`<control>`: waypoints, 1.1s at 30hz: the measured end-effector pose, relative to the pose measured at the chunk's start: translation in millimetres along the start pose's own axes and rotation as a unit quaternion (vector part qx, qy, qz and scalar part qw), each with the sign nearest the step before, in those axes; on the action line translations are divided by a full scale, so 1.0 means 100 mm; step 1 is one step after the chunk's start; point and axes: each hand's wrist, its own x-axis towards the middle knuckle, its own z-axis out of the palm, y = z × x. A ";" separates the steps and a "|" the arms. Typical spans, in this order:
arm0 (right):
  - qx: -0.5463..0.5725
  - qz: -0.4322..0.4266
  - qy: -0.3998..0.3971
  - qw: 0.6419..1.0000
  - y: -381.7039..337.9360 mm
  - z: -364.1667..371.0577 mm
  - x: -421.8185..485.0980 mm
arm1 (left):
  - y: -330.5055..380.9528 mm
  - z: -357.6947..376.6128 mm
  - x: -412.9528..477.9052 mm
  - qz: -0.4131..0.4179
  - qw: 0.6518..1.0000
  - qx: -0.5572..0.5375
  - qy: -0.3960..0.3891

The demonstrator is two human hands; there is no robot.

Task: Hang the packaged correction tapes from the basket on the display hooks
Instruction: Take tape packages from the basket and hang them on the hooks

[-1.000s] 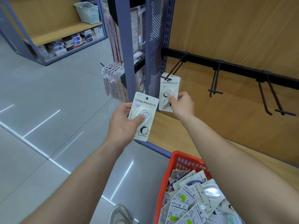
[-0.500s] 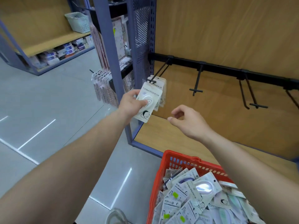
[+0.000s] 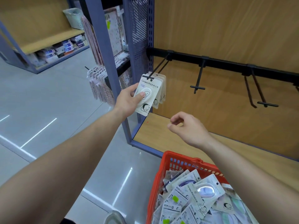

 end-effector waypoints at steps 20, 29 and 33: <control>-0.058 0.101 -0.028 0.993 0.77 -0.14 -0.95 | 0.06 0.45 -0.90 -0.051 0.913 0.360 -0.188; -0.014 0.262 0.013 0.965 1.97 -0.44 -2.17 | -0.25 1.53 -2.13 -0.009 0.873 0.345 -0.345; 0.005 0.301 -0.005 0.954 2.37 -0.32 -2.51 | -0.44 2.02 -2.42 -0.041 0.892 0.290 -0.344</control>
